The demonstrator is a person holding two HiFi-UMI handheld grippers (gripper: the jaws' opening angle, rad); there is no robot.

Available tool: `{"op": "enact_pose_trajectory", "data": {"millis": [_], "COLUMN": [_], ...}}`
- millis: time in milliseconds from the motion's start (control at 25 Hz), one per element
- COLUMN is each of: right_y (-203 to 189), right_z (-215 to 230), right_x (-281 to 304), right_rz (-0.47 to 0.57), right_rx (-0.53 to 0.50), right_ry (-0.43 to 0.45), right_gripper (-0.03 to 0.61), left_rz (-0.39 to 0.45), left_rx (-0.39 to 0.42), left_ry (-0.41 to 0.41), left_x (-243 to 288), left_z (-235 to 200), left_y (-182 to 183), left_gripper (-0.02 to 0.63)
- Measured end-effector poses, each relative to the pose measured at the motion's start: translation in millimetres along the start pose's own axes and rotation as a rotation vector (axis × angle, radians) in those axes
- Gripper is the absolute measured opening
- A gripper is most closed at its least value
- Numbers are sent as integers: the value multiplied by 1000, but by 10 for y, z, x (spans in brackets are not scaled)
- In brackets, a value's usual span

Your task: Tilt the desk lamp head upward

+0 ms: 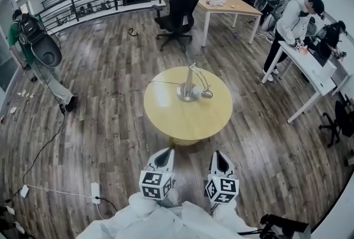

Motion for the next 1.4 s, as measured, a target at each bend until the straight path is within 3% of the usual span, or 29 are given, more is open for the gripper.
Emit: {"op": "enact_pose_trajectory", "data": {"millis": [720,1400], "right_y": [66,320], "right_z": [216,1013], "right_x": [1224,3098], "right_rz": [-61,-96], "right_rx": [16,-24], "right_ry": [-43,103], "right_gripper": [14,14], "left_rz": [-103,-94], "left_rx": [-6,28], "left_ry": [-20,64], "left_x": [1153,3030], "left_z": [-596,-995], "left_y": [305,1007], "left_gripper": [-3,-2]}}
Point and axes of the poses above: the fingertips, and each gripper's own axes: x forward along the fingers, z to its right, y out of its top, the point moved 10 cm from there along -x, backward along the fingers, and after that the axes turned 9 degrees about -x, right-handed, at the moved point
